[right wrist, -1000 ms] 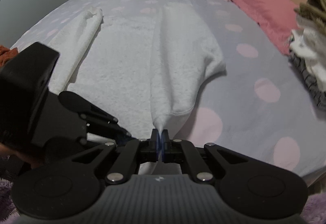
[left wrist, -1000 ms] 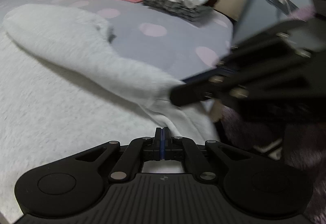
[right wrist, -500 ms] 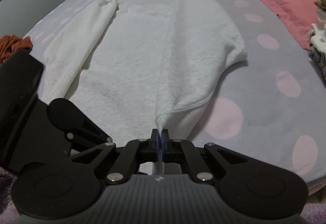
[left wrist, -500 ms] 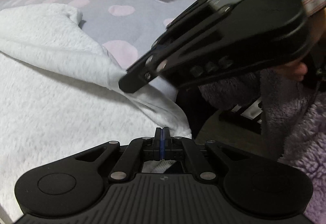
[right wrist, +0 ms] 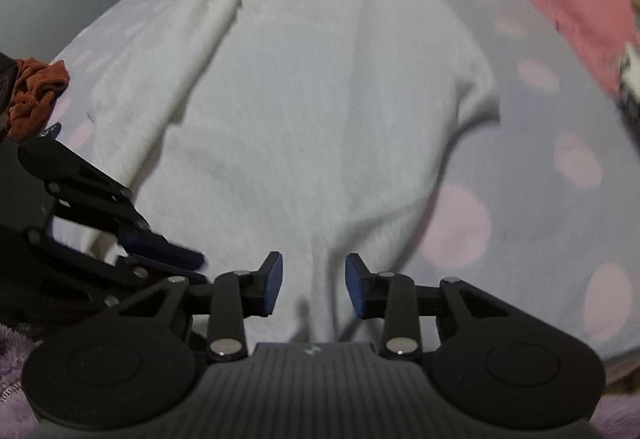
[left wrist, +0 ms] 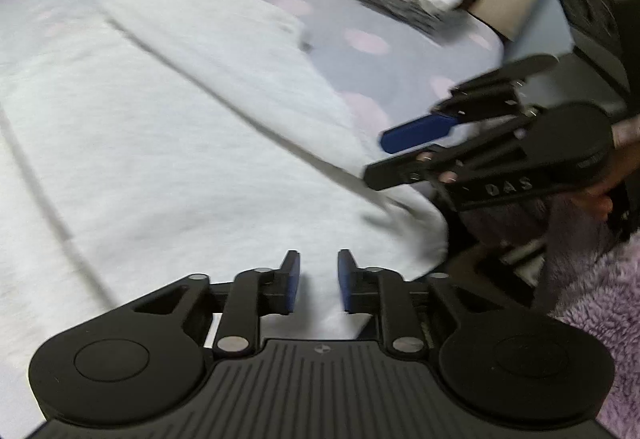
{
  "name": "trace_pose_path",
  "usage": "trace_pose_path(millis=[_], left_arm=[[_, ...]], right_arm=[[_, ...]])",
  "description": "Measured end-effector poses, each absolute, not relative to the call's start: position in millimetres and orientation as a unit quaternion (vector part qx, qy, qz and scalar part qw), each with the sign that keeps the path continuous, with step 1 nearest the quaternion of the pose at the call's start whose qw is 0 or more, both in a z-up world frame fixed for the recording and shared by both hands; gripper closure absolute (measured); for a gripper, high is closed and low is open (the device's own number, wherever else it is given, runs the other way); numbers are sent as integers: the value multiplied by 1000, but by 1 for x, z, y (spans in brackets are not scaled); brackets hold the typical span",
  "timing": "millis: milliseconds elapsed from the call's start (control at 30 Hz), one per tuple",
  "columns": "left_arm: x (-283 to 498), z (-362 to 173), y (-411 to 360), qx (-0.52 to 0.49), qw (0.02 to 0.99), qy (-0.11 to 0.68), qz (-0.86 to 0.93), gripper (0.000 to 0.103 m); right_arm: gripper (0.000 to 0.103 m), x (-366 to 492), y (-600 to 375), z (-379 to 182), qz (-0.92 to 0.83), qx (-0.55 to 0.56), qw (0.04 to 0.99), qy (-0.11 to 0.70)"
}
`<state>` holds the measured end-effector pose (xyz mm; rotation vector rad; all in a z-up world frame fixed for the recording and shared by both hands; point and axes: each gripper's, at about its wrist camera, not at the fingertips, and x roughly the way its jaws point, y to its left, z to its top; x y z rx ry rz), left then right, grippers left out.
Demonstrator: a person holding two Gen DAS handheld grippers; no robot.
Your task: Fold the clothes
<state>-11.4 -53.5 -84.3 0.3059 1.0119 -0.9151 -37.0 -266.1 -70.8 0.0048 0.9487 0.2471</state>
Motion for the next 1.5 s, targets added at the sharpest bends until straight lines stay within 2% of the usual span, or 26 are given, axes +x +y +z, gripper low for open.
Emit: trace_pose_path(millis=[200,500,700,1000,1333,1500], left_arm=[[8,-61,-14,98,796,461,-379,81],[46,-32,70,94,828,462,-304,80],[84,-27,114,89,845,462,-253,81],[143,-37,171,70,853,478,-195,80],[181,-55,203,35,860,488,-141,80],[191,-63,215,20,861,491,-127,80]], right_arm=[[53,-29,-227,-58,165,-41,885,434],[54,0,-142,-37,236,-143,886,371],[55,30,-78,-41,284,-175,868,368],[54,67,14,-61,323,-205,843,378],[54,76,99,-89,339,-317,837,289],[55,90,113,-108,322,-344,830,298]])
